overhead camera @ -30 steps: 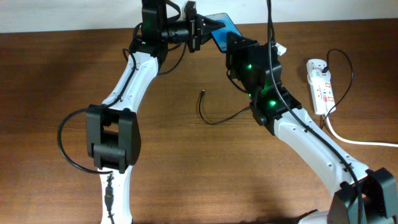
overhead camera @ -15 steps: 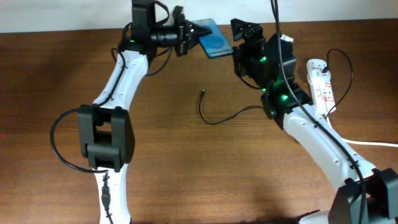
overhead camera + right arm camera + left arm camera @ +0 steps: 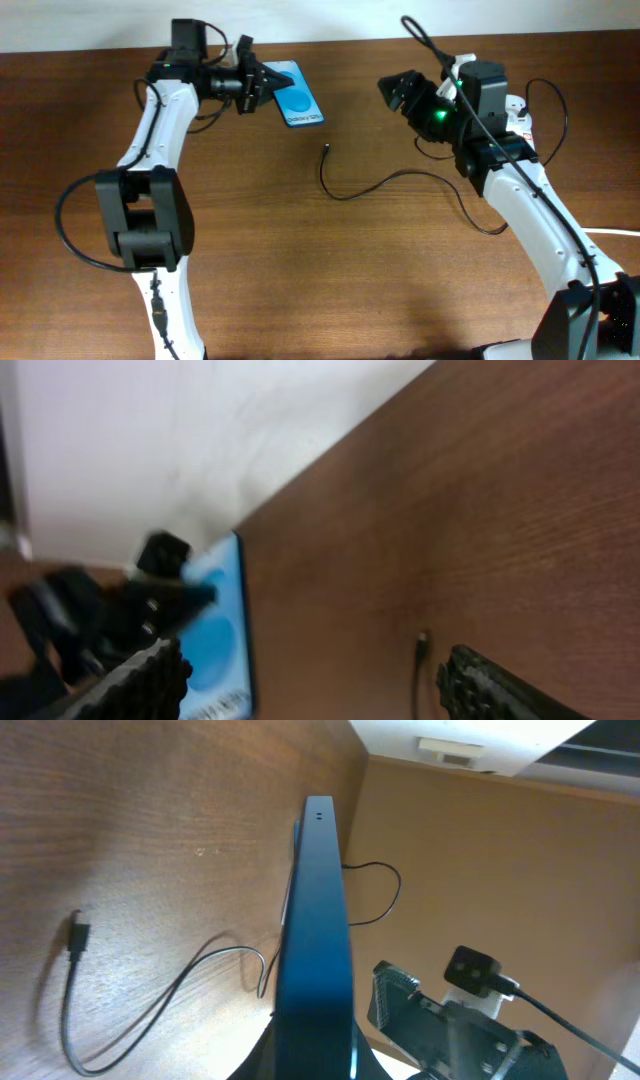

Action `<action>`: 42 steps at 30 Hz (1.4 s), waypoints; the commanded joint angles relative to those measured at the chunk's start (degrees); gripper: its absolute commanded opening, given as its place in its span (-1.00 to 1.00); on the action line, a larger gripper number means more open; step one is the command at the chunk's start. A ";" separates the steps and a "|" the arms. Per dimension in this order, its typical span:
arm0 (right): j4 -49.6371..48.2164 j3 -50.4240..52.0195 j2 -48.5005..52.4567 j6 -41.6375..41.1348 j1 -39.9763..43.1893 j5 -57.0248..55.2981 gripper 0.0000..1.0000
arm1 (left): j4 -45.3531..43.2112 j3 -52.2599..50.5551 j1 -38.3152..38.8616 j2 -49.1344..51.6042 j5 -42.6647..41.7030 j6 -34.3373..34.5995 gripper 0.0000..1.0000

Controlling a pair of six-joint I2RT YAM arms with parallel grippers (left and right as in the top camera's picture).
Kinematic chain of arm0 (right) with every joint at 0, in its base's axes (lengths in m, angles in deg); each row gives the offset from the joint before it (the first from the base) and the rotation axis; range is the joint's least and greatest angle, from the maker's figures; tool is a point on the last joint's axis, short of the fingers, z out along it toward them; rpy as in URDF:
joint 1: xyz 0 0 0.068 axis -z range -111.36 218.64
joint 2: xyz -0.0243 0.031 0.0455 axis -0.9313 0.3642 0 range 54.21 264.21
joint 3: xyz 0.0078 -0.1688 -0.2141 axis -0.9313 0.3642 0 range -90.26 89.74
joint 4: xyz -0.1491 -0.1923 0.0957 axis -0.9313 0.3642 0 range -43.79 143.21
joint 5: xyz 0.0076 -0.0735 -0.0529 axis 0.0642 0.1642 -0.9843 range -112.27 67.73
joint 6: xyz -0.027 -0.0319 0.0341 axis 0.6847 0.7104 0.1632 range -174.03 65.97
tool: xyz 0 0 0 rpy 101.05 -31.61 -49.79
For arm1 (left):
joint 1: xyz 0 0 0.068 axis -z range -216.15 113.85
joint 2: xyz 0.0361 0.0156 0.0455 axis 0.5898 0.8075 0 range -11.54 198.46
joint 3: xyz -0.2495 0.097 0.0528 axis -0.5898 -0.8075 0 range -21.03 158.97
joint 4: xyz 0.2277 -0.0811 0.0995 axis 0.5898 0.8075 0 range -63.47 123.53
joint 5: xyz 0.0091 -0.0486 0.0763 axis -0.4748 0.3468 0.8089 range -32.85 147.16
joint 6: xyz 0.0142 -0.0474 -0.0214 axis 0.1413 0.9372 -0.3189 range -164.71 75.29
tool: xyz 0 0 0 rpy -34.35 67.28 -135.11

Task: Plug charger to phone and switch on socket
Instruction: 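Release the phone from the right gripper and move it toward the cable, then grasp the black cable's USB-C plug end with the right gripper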

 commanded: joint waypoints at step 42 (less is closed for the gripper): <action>27.93 -29.07 38.49 14.16 -13.05 -0.52 -0.11 | 6.51 0.44 -11.61 -2.03 3.06 -3.82 -1.00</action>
